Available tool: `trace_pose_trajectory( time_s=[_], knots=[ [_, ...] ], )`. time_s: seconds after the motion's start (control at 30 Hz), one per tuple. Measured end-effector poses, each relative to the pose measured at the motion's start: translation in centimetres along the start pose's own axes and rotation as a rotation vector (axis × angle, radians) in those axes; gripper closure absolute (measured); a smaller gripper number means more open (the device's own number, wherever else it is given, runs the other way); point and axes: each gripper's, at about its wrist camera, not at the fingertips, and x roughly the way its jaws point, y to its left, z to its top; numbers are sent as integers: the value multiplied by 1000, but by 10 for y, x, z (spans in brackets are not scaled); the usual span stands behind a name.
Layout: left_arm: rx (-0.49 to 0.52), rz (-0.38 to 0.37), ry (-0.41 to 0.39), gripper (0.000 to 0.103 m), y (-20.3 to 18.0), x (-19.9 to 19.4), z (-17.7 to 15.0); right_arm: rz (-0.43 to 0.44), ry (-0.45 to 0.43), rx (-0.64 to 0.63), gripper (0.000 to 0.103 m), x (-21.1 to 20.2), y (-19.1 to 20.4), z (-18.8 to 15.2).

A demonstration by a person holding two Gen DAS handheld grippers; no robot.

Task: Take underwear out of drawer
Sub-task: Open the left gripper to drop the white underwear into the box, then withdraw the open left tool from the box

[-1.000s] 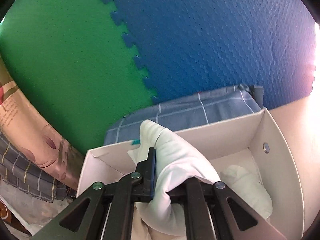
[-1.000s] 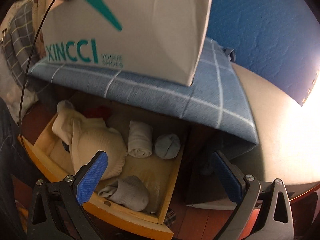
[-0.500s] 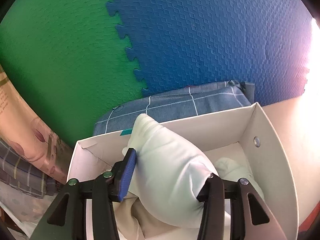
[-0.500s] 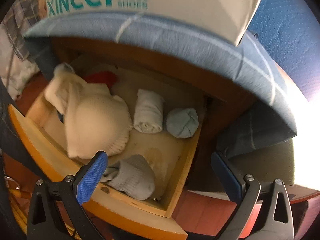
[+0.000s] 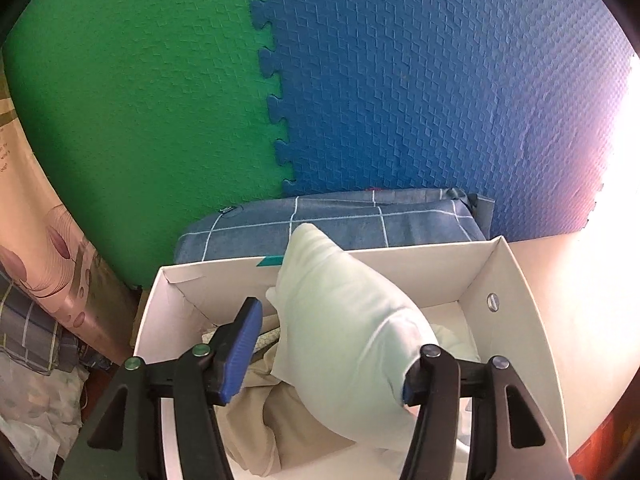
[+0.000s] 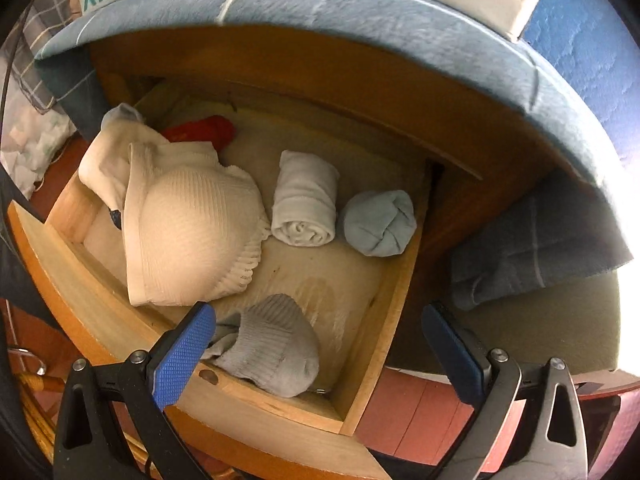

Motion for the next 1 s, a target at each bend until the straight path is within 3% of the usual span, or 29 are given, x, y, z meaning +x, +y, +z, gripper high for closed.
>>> trace_pose_trajectory(
  time_s=[0.17,0.27,0.4,0.5,0.63,0.77,0.93,1.0],
  knots=[
    [-27,-40,77,40,1,4,-2,-2,20,-14,1,5,3,0],
    [-82,-141,173,40,3,9,0,18,24,11,1,8,-1,1],
    [-237,-322,286,39,18,10,2,63,21,93,1,6,-16,2],
    [-263,-403,308,39,26,8,1,77,35,126,1,11,-24,1],
    [-258,-422,182,39,42,-12,-1,84,44,107,1,14,-19,2],
    [-260,-393,45,39,62,-34,-4,82,47,77,1,16,-12,2],
    [-186,-282,-326,39,84,-105,-31,101,42,107,1,15,-19,1],
    [-121,-207,-460,33,86,-134,-49,121,38,149,1,15,-27,1]
  ],
)
